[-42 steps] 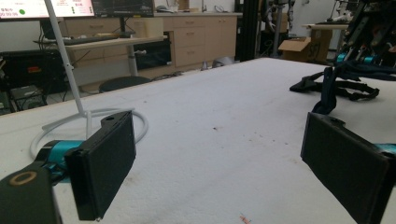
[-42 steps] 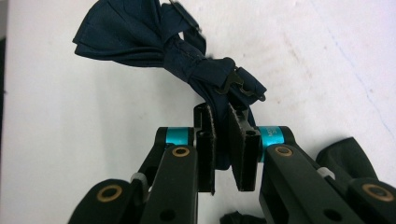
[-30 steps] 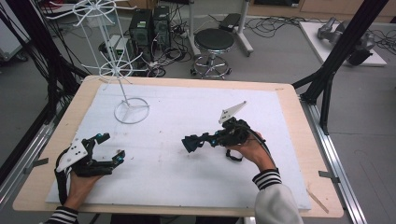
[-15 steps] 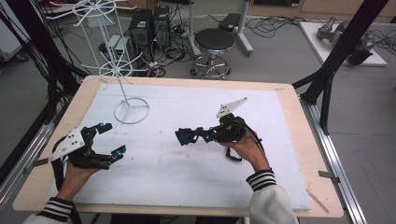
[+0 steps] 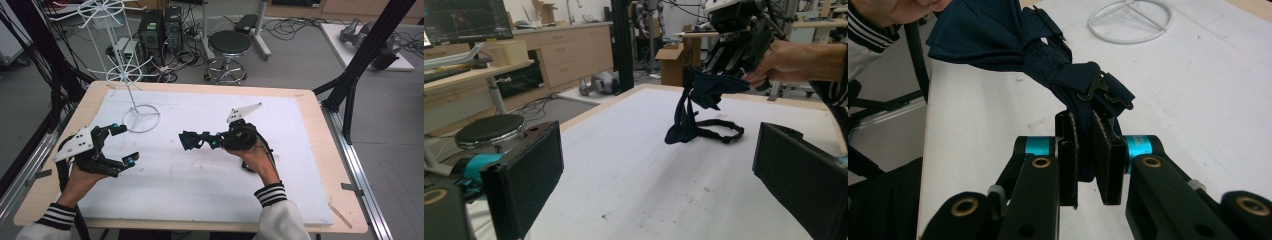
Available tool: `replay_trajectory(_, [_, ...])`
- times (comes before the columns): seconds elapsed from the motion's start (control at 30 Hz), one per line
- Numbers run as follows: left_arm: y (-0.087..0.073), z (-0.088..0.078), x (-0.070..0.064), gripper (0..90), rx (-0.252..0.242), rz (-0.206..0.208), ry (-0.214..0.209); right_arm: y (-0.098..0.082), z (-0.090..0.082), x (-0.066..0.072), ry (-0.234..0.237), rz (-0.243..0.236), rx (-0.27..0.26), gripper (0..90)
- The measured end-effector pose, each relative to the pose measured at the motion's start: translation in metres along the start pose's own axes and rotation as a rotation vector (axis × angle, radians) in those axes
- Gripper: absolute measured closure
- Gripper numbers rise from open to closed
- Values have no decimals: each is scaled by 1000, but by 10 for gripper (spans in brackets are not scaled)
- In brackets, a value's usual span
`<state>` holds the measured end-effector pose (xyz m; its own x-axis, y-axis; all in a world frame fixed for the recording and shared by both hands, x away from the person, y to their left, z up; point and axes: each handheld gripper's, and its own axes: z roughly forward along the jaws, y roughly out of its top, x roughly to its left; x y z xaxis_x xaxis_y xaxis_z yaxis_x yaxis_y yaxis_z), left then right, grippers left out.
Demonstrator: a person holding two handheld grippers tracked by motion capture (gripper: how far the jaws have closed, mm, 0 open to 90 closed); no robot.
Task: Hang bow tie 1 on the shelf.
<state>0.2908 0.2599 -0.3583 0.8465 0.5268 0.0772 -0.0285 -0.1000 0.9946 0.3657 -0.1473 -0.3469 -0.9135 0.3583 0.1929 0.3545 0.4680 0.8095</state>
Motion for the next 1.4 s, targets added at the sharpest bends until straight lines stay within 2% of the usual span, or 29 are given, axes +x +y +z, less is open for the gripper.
replay_trajectory(0.17, [6, 8, 1, 66, 28, 10, -25, 4, 5, 3, 7, 1, -12, 823])
replay_trajectory(0.47, [13, 21, -3, 65, 46, 22, -63, 10, 12, 7, 12, 6, -27, 823])
replay_trajectory(0.77, [25, 37, -6, 66, 68, 38, -110, 20, 18, 10, 13, -1, -20, 823])
replay_trajectory(0.97, [32, 45, -8, 66, 78, 53, -128, 23, 18, 13, 10, 9, -17, 823])
replay_trajectory(1.17, [35, 56, -11, 71, 120, 66, -148, 26, 21, 15, 8, 17, -12, 823])
replay_trajectory(1.4, [39, 68, -14, 89, 140, 81, -166, 28, 24, 16, 11, 23, -10, 823])
